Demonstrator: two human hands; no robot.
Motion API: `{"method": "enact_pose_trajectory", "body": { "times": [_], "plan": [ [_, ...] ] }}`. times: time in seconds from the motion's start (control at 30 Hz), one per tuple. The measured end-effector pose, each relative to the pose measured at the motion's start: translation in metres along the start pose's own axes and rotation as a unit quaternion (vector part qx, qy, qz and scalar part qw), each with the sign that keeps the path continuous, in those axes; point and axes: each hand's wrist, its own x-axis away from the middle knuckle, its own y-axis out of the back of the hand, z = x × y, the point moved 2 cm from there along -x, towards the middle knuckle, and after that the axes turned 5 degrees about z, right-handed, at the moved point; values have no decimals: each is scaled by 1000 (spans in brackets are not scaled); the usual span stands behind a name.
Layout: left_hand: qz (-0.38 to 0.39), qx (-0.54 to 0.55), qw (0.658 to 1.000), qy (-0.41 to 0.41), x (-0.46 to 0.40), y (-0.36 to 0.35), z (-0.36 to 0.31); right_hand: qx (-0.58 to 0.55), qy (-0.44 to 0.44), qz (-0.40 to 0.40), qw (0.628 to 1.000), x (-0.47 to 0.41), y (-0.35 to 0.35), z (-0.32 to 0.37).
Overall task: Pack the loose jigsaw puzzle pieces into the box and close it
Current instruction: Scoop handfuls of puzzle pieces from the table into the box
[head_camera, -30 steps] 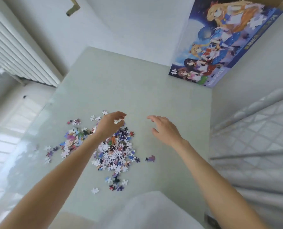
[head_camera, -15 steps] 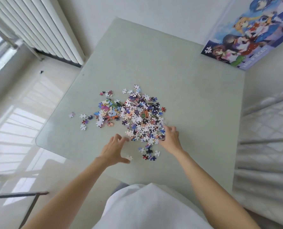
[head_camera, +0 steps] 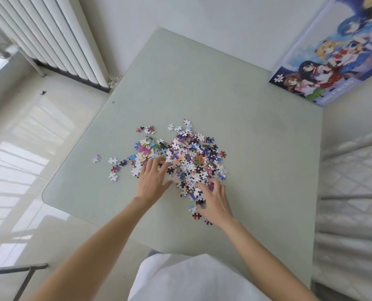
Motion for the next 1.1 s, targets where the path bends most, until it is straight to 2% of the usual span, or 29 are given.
{"method": "enact_pose_trajectory", "body": {
  "times": [0.1, 0.17, 0.23, 0.3, 0.37, 0.47, 0.53, 0.73, 0.97, 1.1],
  "plan": [
    [-40, 24, 995, 86, -5, 7, 15, -28, -16, -10, 999, -34, 13, 16],
    [-44, 53, 979, 193, 2, 12, 34, -34, -21, -16, 999, -49, 25, 22],
    [-32, 75, 950, 301, 10, 16, 56, -37, -12, -59, 997, -57, 41, 24],
    [-8, 88, 931, 355, 15, 18, 74, -49, -17, -120, 991, -62, 59, 19],
    [8, 91, 933, 347, 13, 18, 80, -79, -69, -129, 986, -70, 72, 9],
    [30, 99, 957, 273, -4, 19, 63, -148, -168, -43, 974, -87, 77, -4],
    [45, 127, 963, 234, -19, 17, 42, -156, -186, -6, 970, -98, 75, -5],
    [127, 135, 967, 177, -55, -1, -3, -89, -124, 23, 988, -112, 68, 16],
    [106, 197, 962, 159, -61, -4, -13, -140, -65, 10, 988, -103, 69, 19],
    [109, 220, 955, 165, -63, -2, -14, -178, -73, 8, 981, -101, 69, 18]
  ]
}}
